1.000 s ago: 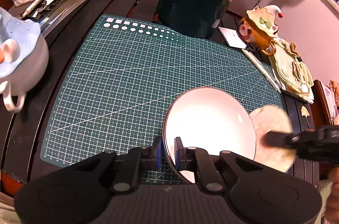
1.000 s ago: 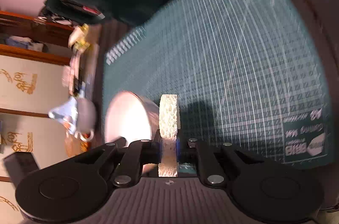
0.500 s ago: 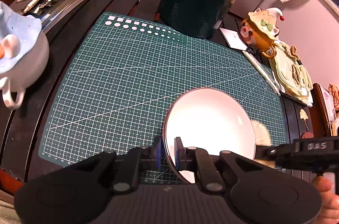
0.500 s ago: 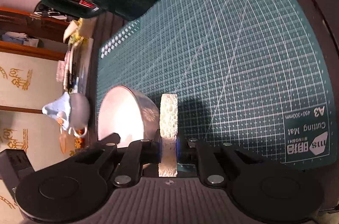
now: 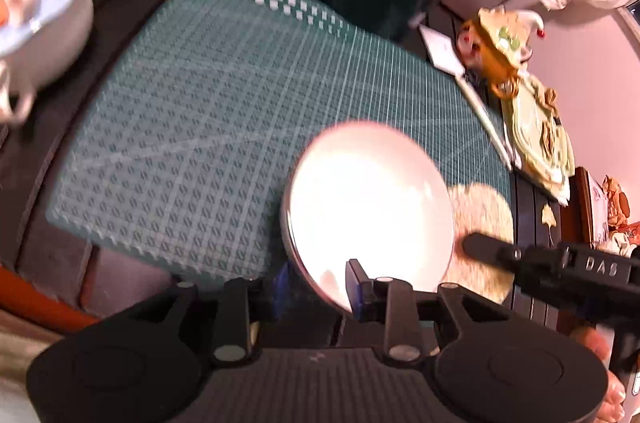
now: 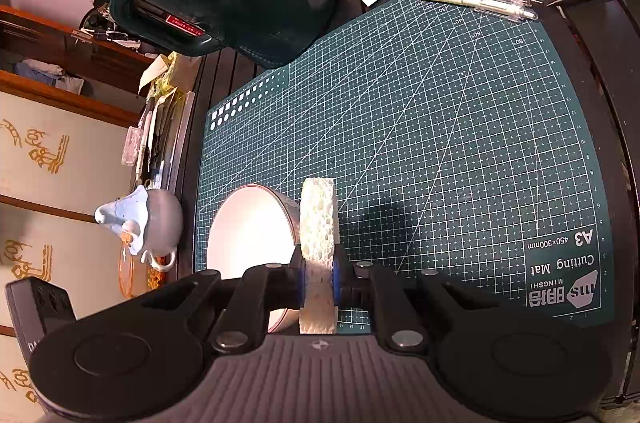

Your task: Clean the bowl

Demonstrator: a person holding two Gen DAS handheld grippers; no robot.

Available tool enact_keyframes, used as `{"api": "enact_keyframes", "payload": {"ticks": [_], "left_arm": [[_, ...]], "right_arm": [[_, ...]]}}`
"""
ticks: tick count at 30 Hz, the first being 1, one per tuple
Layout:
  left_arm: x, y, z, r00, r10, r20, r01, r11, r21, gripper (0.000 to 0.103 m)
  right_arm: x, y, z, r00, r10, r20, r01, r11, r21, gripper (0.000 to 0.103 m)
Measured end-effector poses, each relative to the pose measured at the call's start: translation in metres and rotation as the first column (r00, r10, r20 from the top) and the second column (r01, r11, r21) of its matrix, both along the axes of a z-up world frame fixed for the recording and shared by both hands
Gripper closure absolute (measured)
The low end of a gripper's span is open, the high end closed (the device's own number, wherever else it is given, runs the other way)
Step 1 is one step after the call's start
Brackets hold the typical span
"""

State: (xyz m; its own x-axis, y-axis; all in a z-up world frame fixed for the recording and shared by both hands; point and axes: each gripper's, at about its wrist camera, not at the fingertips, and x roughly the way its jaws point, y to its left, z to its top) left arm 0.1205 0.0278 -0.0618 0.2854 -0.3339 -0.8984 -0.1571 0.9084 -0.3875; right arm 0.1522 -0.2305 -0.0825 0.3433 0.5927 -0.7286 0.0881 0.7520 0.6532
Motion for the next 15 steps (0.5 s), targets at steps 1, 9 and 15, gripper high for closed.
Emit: {"api": "enact_keyframes", "payload": {"ticks": [1, 9, 15], "left_arm": [[-0.001, -0.001, -0.001, 1.000, 0.005, -0.001, -0.005, 1.000, -0.001, 0.075], [0.007, 0.012, -0.004, 0.997, 0.072, 0.034, -0.072, 0.997, 0.000, 0.088], [0.015, 0.018, 0.001, 0.991, 0.073, 0.111, -0.078, 0.996, 0.038, 0.092]], "right_arm": [[0.000, 0.000, 0.000, 1.000, 0.000, 0.000, 0.000, 1.000, -0.001, 0.092], [0.000, 0.002, 0.001, 1.000, 0.012, 0.002, -0.012, 1.000, -0.002, 0.092], [-0.002, 0.002, 0.012, 0.999, 0.015, 0.039, -0.015, 1.000, -0.014, 0.092]]}}
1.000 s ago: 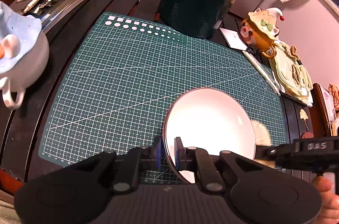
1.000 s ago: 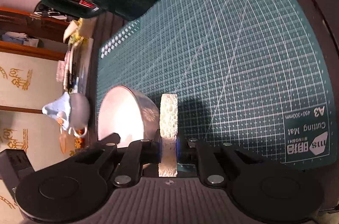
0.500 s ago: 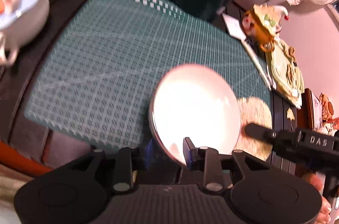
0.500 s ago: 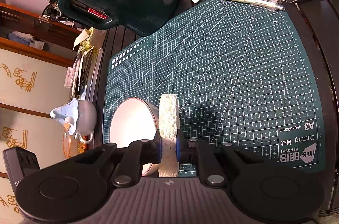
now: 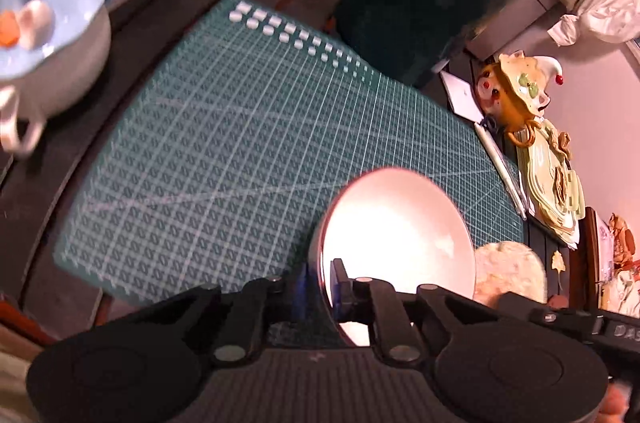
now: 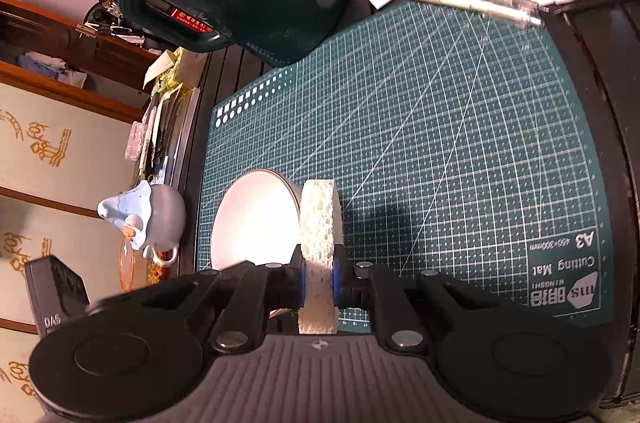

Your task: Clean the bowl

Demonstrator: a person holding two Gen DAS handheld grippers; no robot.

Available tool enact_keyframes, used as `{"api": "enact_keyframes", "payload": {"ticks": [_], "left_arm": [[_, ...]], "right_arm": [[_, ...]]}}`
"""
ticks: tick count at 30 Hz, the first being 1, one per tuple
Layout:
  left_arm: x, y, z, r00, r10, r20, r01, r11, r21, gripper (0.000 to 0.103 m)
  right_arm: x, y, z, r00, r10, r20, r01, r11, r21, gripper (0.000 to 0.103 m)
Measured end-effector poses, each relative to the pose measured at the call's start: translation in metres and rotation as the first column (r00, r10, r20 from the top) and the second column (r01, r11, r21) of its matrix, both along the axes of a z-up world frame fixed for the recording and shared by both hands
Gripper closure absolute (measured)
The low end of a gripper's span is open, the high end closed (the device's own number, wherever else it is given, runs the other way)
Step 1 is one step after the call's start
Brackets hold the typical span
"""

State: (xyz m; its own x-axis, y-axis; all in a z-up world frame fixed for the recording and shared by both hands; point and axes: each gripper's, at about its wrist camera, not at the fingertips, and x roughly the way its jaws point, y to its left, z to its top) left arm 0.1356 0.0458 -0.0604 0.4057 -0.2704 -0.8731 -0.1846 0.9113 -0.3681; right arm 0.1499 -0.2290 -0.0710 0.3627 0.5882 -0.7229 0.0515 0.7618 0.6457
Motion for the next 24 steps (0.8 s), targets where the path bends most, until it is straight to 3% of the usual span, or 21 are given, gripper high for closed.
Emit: {"api": "enact_keyframes", "payload": {"ticks": [6, 14, 20, 24], "left_arm": [[-0.001, -0.004, 0.001, 1.000, -0.017, 0.002, 0.017, 1.000, 0.015, 0.092], [-0.002, -0.007, 0.001, 1.000, -0.026, -0.002, 0.026, 1.000, 0.014, 0.091], [-0.001, -0.008, 0.000, 1.000, -0.028, -0.013, 0.028, 1.000, 0.004, 0.091], [-0.002, -0.008, 0.000, 0.999, -0.030, -0.017, 0.030, 1.000, 0.001, 0.090]], "right_arm": [[0.000, -0.001, 0.007, 0.999, -0.008, 0.037, 0.008, 1.000, -0.016, 0.092], [0.011, 0.006, -0.023, 0.997, -0.003, -0.074, 0.004, 1.000, 0.005, 0.092], [0.003, -0.003, 0.009, 0.999, -0.032, 0.033, 0.032, 0.999, 0.004, 0.092], [0.005, 0.001, 0.006, 0.999, -0.028, 0.029, 0.028, 1.000, -0.005, 0.092]]}}
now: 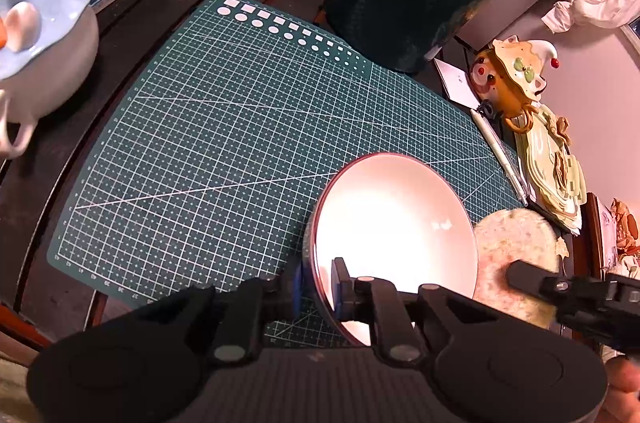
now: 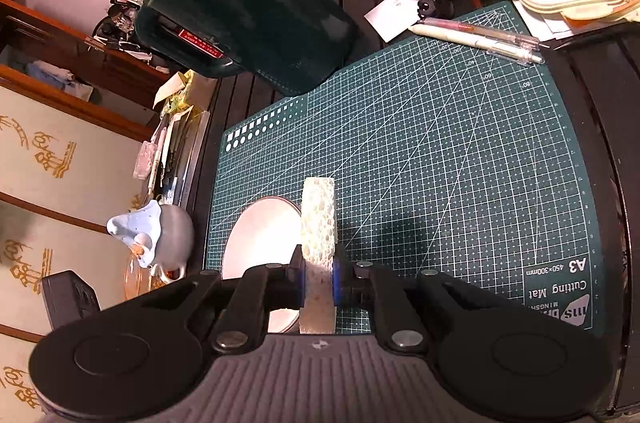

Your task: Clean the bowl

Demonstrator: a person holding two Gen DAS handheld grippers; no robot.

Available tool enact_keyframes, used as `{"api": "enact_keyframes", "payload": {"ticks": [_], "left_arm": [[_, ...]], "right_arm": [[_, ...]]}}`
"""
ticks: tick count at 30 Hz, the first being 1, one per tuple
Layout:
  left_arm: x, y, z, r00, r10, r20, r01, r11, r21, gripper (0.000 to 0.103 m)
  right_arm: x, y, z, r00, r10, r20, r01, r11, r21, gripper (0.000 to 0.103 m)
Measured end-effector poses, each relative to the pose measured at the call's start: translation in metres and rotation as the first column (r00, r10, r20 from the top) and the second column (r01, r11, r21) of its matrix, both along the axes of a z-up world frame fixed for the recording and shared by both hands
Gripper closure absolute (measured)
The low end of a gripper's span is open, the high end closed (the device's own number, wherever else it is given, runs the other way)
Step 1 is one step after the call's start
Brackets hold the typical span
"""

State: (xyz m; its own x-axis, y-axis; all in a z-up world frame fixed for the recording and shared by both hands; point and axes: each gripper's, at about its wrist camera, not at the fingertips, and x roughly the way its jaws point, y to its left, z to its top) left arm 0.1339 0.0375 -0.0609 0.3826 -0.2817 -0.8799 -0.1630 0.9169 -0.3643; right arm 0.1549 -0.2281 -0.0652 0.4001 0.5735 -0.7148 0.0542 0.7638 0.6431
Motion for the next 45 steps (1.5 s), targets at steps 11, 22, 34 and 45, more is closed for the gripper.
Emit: {"api": "enact_keyframes", "payload": {"ticks": [11, 22, 34, 45], "left_arm": [[0.001, 0.002, 0.000, 1.000, -0.001, -0.006, 0.001, 1.000, -0.009, 0.090], [0.001, 0.001, -0.002, 1.000, -0.007, -0.013, 0.007, 1.000, -0.013, 0.089], [0.001, 0.001, -0.001, 1.000, -0.007, -0.014, 0.007, 1.000, -0.013, 0.089], [0.001, 0.001, -0.002, 1.000, -0.009, -0.017, 0.008, 1.000, -0.016, 0.088]], "right_arm": [[0.002, -0.003, -0.003, 1.000, -0.007, -0.015, 0.007, 1.000, 0.016, 0.092], [0.009, 0.008, -0.022, 0.997, 0.015, -0.077, -0.016, 1.000, -0.006, 0.092], [0.001, -0.001, -0.001, 1.000, -0.003, -0.017, 0.003, 1.000, 0.016, 0.091], [0.001, 0.002, -0.007, 0.999, 0.006, -0.050, -0.006, 1.000, 0.007, 0.092]]}}
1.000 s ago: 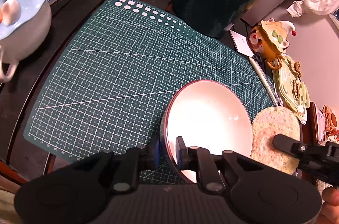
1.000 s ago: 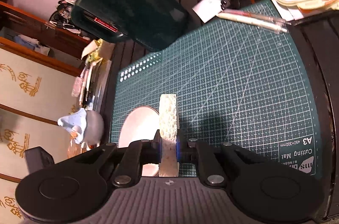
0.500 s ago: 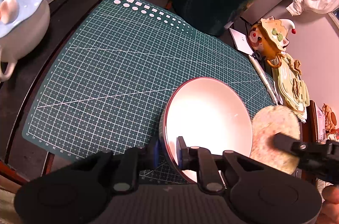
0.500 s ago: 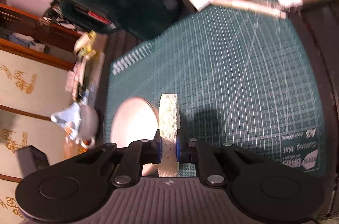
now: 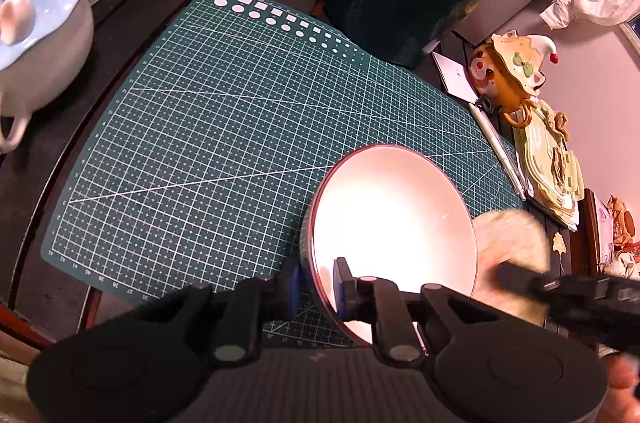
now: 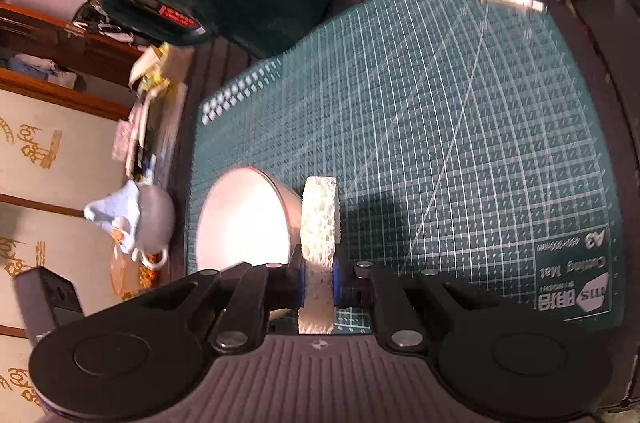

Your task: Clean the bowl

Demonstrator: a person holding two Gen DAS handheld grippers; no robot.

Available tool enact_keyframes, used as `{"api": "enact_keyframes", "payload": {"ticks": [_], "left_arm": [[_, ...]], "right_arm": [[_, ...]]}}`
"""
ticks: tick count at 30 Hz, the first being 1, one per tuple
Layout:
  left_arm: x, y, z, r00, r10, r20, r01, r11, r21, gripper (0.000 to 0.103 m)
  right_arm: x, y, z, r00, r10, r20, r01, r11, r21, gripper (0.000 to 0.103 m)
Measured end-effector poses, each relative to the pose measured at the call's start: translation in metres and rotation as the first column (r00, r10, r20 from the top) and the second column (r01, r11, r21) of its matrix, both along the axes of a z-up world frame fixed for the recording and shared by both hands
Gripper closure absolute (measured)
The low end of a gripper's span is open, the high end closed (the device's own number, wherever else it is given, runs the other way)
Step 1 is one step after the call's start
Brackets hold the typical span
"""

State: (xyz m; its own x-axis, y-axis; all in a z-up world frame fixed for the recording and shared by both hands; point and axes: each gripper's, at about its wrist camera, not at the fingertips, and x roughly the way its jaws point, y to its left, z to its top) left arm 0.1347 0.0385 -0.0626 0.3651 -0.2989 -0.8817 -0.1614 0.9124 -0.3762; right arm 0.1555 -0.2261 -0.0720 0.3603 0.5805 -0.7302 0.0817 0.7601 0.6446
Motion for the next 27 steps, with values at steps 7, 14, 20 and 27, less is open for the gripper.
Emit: {"api": "enact_keyframes", "payload": {"ticks": [7, 14, 20, 27], "left_arm": [[-0.001, 0.000, 0.000, 1.000, 0.001, 0.001, -0.001, 1.000, 0.000, 0.088], [0.000, 0.001, 0.000, 1.000, -0.004, 0.001, 0.004, 1.000, -0.001, 0.088], [0.000, 0.000, 0.000, 1.000, -0.003, -0.001, 0.003, 1.000, -0.002, 0.088], [0.001, 0.001, 0.000, 1.000, -0.007, 0.000, 0.007, 1.000, 0.000, 0.088]], "right_arm": [[0.000, -0.002, 0.006, 0.999, -0.009, 0.034, 0.009, 1.000, 0.001, 0.091], [0.009, 0.010, -0.028, 0.996, 0.030, -0.081, -0.030, 1.000, -0.007, 0.092], [0.002, -0.003, -0.001, 1.000, -0.006, 0.010, 0.006, 1.000, 0.006, 0.092], [0.002, 0.000, -0.001, 1.000, -0.002, 0.021, 0.002, 1.000, -0.002, 0.091]]}}
